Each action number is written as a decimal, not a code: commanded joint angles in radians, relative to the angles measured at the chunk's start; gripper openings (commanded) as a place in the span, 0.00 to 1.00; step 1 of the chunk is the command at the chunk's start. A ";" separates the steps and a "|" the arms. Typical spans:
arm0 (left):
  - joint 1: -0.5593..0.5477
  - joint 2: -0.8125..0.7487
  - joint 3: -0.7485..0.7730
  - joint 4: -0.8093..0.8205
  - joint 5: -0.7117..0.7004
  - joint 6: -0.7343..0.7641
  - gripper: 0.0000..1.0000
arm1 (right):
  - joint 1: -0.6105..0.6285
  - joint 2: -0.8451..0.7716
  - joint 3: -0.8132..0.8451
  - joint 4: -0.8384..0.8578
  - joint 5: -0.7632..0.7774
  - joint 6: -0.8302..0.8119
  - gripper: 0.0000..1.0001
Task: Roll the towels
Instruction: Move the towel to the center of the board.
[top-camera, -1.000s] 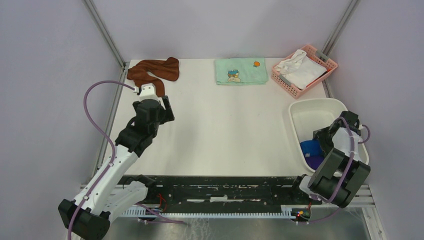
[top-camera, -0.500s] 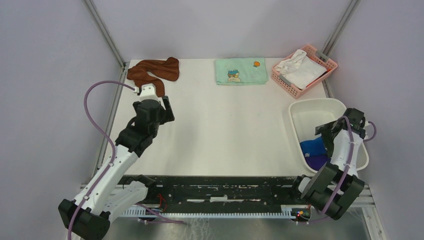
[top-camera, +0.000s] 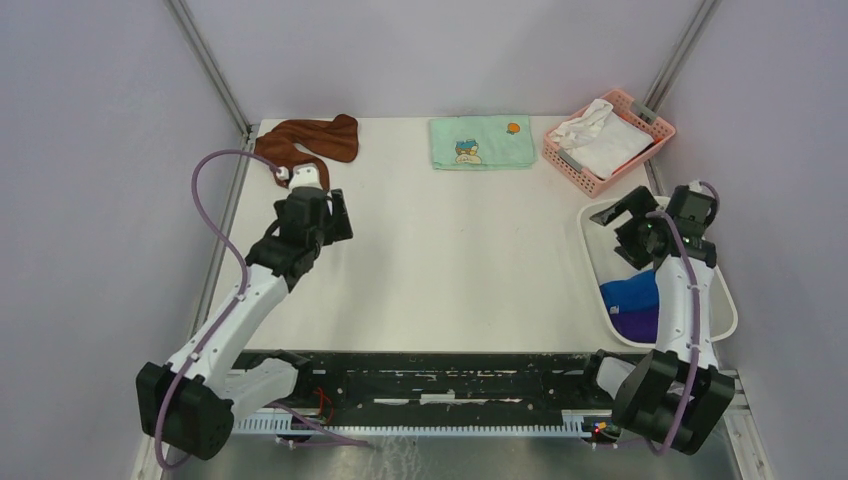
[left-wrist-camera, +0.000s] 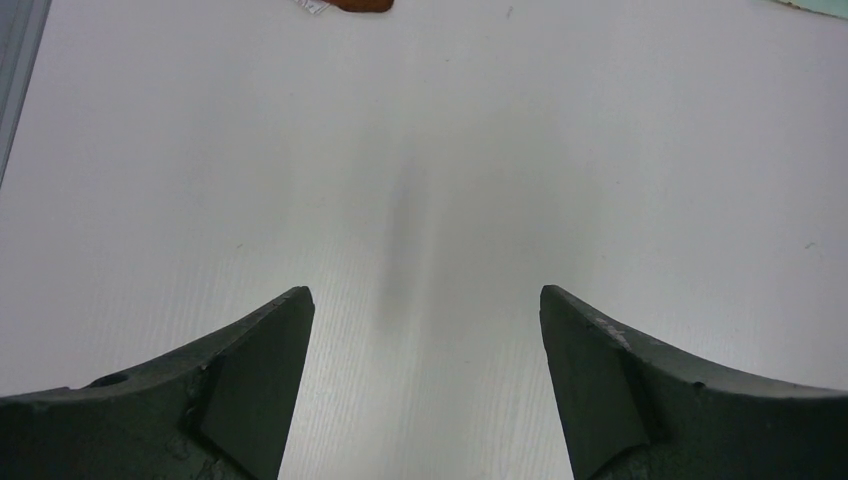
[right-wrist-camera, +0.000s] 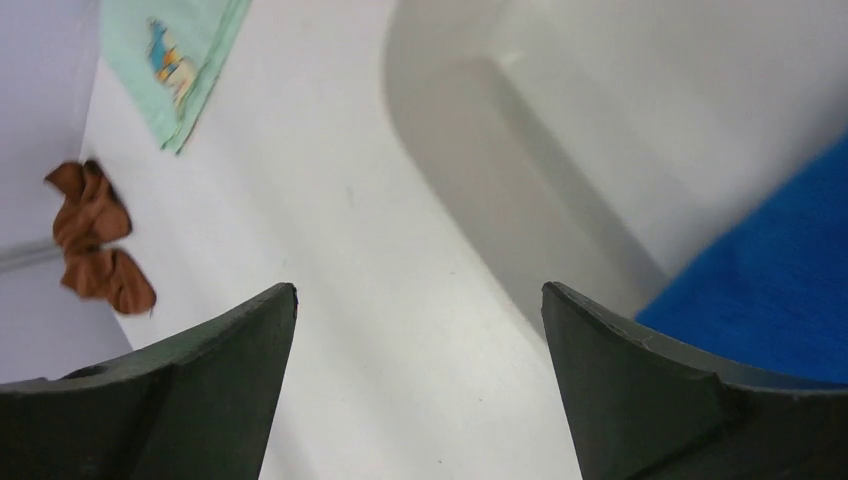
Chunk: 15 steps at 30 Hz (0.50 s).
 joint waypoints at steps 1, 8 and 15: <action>0.118 0.133 0.092 0.073 0.099 -0.067 0.90 | 0.110 0.005 0.075 0.136 -0.143 -0.092 1.00; 0.284 0.569 0.379 0.106 0.113 -0.044 0.80 | 0.240 0.020 0.056 0.200 -0.227 -0.163 0.99; 0.319 0.959 0.742 0.063 0.106 0.050 0.63 | 0.345 0.044 0.072 0.200 -0.246 -0.211 0.94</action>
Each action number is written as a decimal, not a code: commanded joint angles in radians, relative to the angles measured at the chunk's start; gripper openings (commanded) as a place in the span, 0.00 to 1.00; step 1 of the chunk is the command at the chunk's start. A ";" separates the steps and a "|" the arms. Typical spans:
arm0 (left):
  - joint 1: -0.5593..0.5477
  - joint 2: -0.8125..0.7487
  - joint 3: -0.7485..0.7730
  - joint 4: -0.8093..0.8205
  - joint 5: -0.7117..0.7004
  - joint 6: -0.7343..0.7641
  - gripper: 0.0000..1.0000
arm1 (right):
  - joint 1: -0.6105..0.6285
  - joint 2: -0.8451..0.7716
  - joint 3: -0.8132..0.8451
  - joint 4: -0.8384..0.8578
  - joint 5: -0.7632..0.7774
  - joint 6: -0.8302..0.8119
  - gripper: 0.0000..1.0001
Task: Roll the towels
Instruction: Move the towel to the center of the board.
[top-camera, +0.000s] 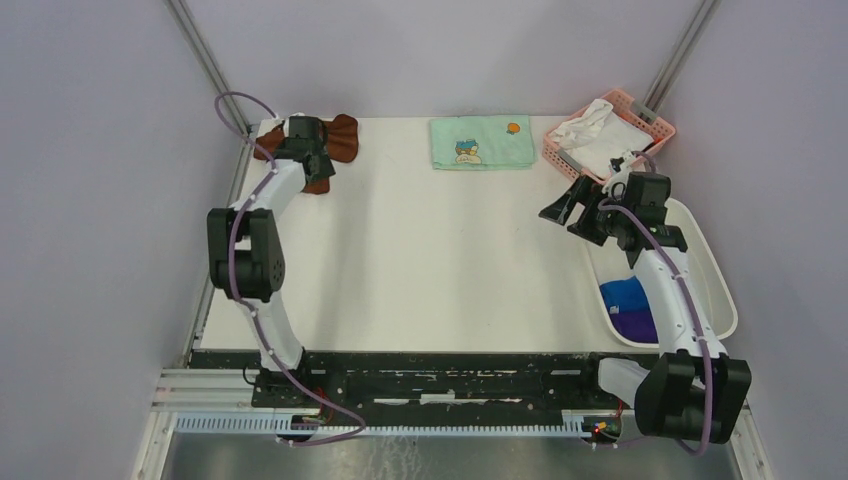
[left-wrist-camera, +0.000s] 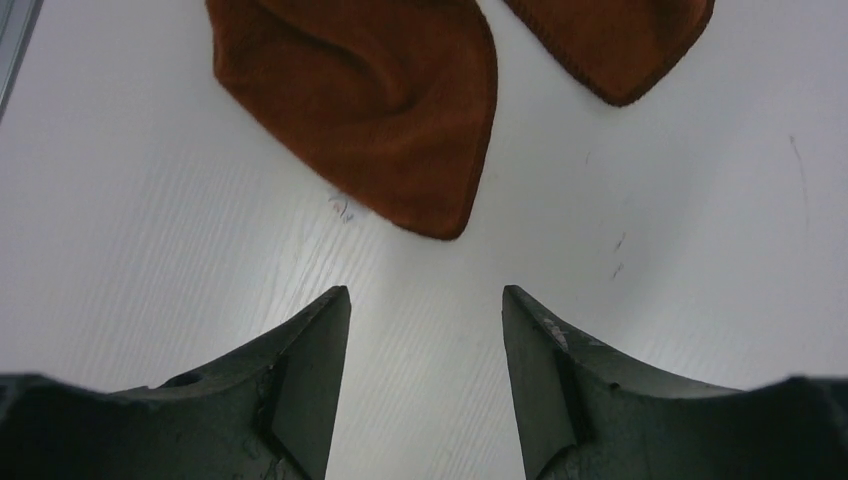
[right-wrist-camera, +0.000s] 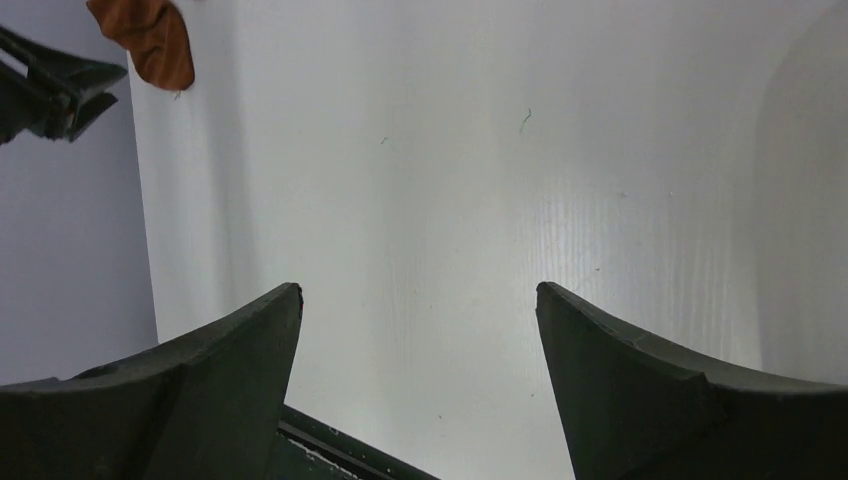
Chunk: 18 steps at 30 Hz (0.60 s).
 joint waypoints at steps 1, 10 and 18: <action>0.013 0.167 0.198 -0.012 0.001 0.080 0.62 | 0.049 -0.001 0.039 0.038 -0.031 -0.063 0.94; 0.042 0.513 0.524 -0.163 0.050 0.123 0.59 | 0.083 0.000 0.032 0.018 -0.018 -0.093 0.93; 0.022 0.413 0.250 -0.162 0.244 0.041 0.22 | 0.116 -0.002 0.033 0.023 0.005 -0.103 0.92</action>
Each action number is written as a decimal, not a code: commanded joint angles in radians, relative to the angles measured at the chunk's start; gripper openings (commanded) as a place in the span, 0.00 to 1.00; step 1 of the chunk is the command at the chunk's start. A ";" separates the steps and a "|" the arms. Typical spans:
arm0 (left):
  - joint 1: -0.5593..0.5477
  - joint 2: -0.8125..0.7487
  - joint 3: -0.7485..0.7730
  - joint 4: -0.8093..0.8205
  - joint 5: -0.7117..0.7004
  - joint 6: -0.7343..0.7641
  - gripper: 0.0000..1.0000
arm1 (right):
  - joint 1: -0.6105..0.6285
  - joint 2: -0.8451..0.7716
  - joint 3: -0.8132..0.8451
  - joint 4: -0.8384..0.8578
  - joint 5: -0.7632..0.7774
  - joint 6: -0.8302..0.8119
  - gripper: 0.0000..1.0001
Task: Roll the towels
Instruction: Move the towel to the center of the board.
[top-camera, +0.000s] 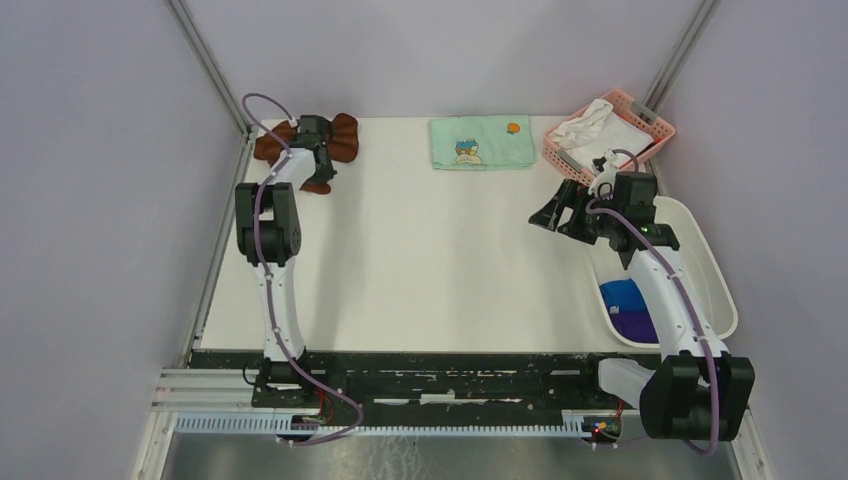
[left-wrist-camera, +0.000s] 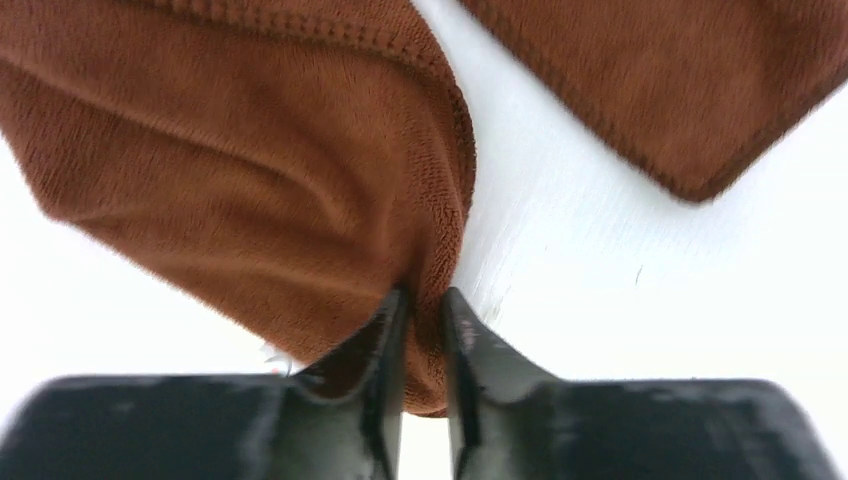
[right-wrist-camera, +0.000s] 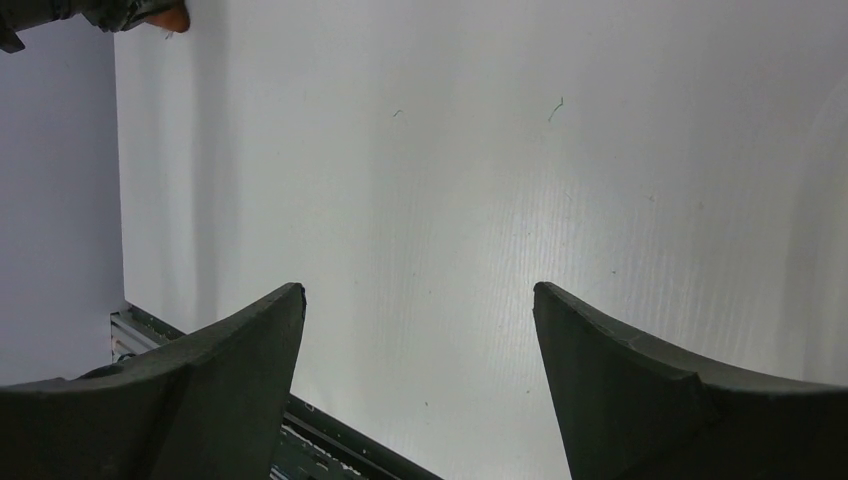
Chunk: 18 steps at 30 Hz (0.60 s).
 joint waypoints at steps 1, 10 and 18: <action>-0.031 -0.122 -0.264 -0.037 0.187 -0.058 0.19 | 0.026 -0.011 0.033 0.024 0.015 -0.028 0.91; -0.555 -0.504 -0.668 0.092 0.308 -0.284 0.16 | 0.088 -0.029 0.039 0.019 0.046 -0.035 0.87; -0.821 -0.642 -0.626 0.160 0.294 -0.363 0.55 | 0.164 -0.017 0.045 -0.024 0.081 -0.069 0.86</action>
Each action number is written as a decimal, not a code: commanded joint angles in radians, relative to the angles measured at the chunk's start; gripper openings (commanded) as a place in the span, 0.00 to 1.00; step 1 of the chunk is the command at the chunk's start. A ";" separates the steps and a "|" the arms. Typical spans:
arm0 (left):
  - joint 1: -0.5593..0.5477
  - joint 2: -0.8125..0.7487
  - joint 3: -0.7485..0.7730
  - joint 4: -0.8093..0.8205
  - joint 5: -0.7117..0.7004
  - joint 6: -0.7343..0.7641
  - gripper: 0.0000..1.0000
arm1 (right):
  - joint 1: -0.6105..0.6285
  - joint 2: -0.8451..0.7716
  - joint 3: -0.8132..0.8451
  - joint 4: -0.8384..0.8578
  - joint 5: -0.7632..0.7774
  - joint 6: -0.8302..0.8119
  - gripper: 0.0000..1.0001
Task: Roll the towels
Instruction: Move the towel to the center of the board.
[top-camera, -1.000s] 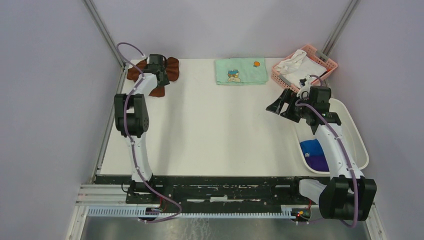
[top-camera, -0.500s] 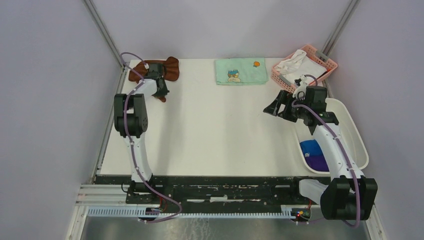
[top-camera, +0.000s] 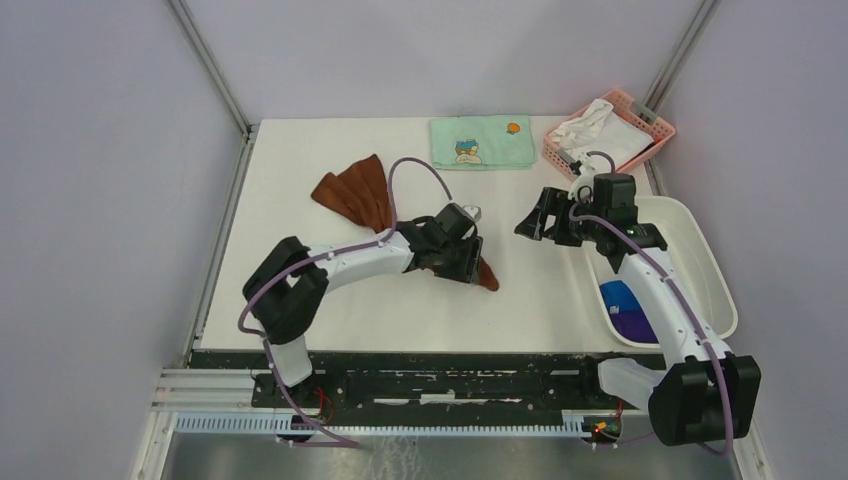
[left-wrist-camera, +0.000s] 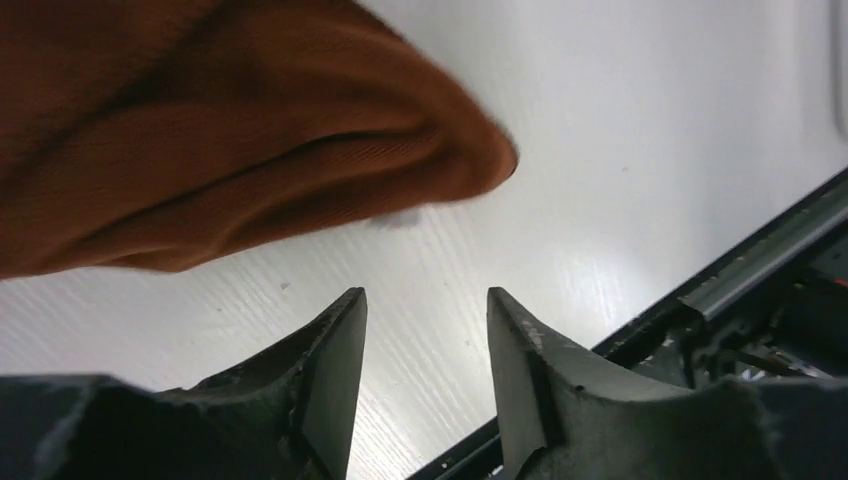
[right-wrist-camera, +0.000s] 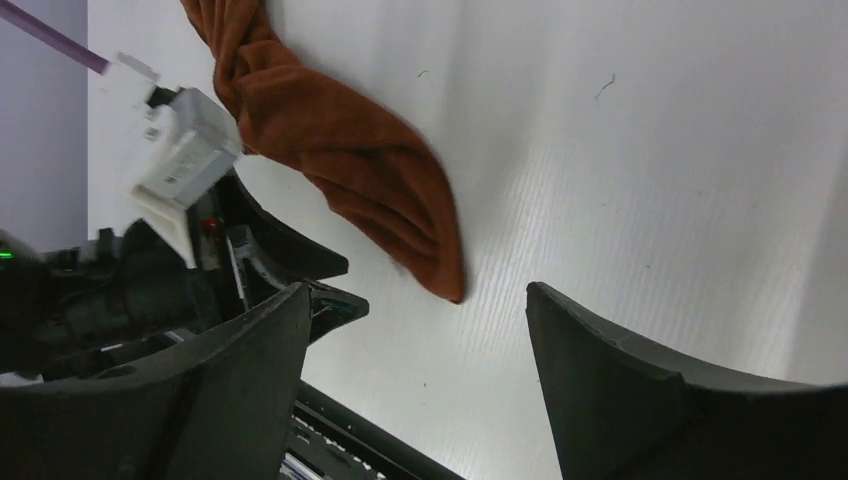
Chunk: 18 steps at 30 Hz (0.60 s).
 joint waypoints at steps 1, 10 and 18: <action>0.037 -0.149 0.034 0.037 -0.032 -0.086 0.58 | 0.058 0.002 0.045 -0.008 0.038 -0.041 0.86; 0.308 -0.383 -0.158 0.055 -0.006 -0.078 0.70 | 0.356 0.199 0.125 0.008 0.227 -0.139 0.81; 0.587 -0.426 -0.263 0.082 0.080 -0.069 0.71 | 0.619 0.483 0.325 0.068 0.455 -0.195 0.65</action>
